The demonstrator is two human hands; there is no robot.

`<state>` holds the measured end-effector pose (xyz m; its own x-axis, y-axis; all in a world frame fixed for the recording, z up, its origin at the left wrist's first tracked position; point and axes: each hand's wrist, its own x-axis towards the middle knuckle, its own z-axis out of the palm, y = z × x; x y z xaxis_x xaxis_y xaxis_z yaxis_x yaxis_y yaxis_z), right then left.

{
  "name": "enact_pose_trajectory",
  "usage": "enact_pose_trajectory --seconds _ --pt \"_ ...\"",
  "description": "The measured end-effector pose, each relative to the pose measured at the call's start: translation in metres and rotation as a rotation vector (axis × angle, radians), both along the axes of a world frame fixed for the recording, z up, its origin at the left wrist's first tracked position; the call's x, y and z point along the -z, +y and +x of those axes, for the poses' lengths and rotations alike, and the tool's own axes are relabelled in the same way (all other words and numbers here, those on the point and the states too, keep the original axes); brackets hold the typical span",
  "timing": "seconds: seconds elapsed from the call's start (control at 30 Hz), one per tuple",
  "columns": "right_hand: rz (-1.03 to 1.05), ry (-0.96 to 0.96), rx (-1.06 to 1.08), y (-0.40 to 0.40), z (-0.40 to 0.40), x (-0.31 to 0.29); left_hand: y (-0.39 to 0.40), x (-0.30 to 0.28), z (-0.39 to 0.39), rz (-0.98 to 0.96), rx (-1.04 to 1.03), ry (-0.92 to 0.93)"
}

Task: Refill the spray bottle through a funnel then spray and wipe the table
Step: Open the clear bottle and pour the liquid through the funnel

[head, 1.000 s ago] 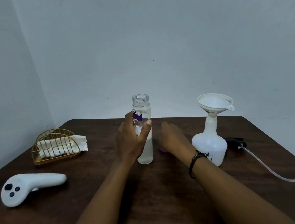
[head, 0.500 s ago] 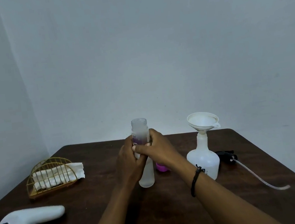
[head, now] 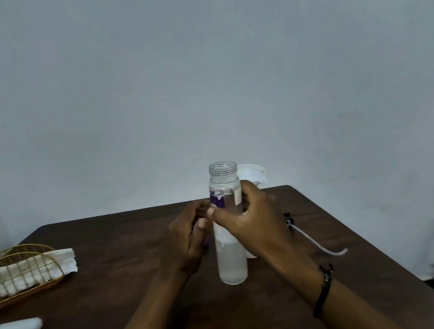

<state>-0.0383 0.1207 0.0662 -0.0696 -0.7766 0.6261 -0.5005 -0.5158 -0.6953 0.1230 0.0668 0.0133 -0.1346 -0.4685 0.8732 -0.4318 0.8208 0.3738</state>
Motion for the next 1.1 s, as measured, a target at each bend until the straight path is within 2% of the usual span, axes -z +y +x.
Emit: enact_pose_trajectory --seconds 0.13,0.27,0.33,0.43,0.53,0.77,1.1 --pt "-0.093 0.027 0.163 0.019 -0.047 0.001 0.000 -0.004 -0.031 -0.037 -0.089 0.027" --pt "-0.100 0.012 0.245 0.021 -0.079 0.016 0.003 -0.019 -0.064 0.039 -0.153 0.007" --pt "-0.103 0.009 0.258 0.020 -0.088 0.024 0.008 -0.030 -0.086 0.212 -0.149 0.119" --pt "-0.116 -0.026 0.266 0.016 -0.094 0.033 0.017 -0.044 -0.114 0.710 0.049 0.366" --pt "-0.120 -0.065 0.290 0.011 -0.097 0.041 0.020 -0.043 -0.133 0.880 0.155 0.468" --pt "-0.131 -0.093 0.296 0.013 -0.102 0.046 0.018 -0.050 -0.152 0.939 0.170 0.620" --pt "-0.126 -0.064 0.254 0.015 -0.100 0.047 0.019 -0.062 -0.154 0.869 0.147 0.721"
